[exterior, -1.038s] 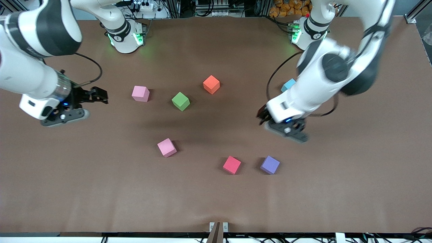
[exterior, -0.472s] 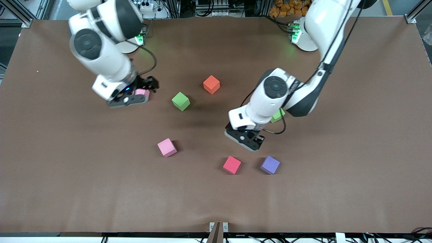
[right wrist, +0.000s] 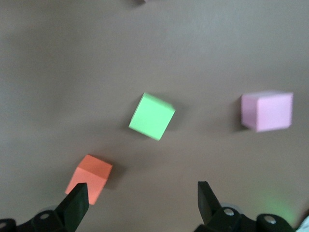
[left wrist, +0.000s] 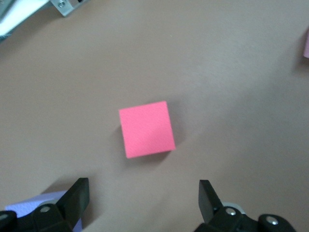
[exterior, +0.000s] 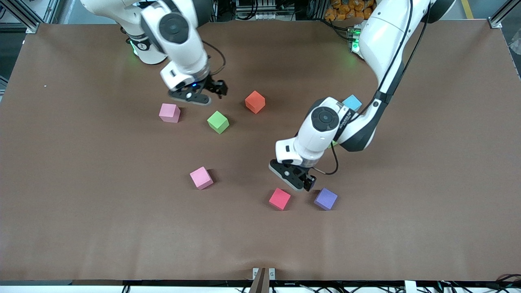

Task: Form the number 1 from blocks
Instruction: 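Grasp the orange cube with the right gripper while the left gripper grasps magenta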

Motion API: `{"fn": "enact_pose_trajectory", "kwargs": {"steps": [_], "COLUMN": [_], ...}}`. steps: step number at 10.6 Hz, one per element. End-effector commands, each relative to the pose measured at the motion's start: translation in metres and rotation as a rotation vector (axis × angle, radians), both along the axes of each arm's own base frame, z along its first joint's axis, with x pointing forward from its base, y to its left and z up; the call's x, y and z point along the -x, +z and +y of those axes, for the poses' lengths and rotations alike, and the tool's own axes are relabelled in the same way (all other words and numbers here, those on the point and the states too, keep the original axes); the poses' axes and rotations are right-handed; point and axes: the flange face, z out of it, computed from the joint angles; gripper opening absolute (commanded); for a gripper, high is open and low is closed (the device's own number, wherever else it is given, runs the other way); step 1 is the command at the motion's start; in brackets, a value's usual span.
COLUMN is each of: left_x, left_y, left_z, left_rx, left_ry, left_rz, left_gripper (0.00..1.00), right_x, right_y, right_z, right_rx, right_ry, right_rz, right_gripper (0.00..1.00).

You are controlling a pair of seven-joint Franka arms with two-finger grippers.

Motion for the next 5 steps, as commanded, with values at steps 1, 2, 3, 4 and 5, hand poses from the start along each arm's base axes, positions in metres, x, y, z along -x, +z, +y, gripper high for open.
{"fn": "enact_pose_trajectory", "kwargs": {"steps": [1,2,3,4,5], "left_x": [-0.016,-0.020,-0.023,-0.027,-0.028], "left_y": [-0.005,-0.009,-0.008,-0.015,-0.023], "left_z": [-0.009,-0.008,-0.013,-0.012,-0.015], "left_rx": [0.040,0.070,0.115,0.127,0.140], "left_ry": [0.039,0.088,0.148,0.179,0.177], "left_rz": [-0.034,-0.030,-0.008,-0.006,-0.035], "left_gripper": [1.00,1.00,1.00,1.00,1.00], "right_x": [0.036,0.041,0.039,0.042,0.041], "right_y": [-0.024,-0.042,-0.060,-0.083,-0.101], "right_z": [0.026,0.039,0.045,0.055,0.063], "right_rx": [-0.019,-0.016,-0.020,-0.014,-0.025], "right_ry": [-0.183,-0.254,-0.319,-0.340,-0.367], "right_rz": [-0.025,-0.018,-0.016,-0.005,-0.006], "right_gripper": [1.00,1.00,1.00,1.00,1.00]}}
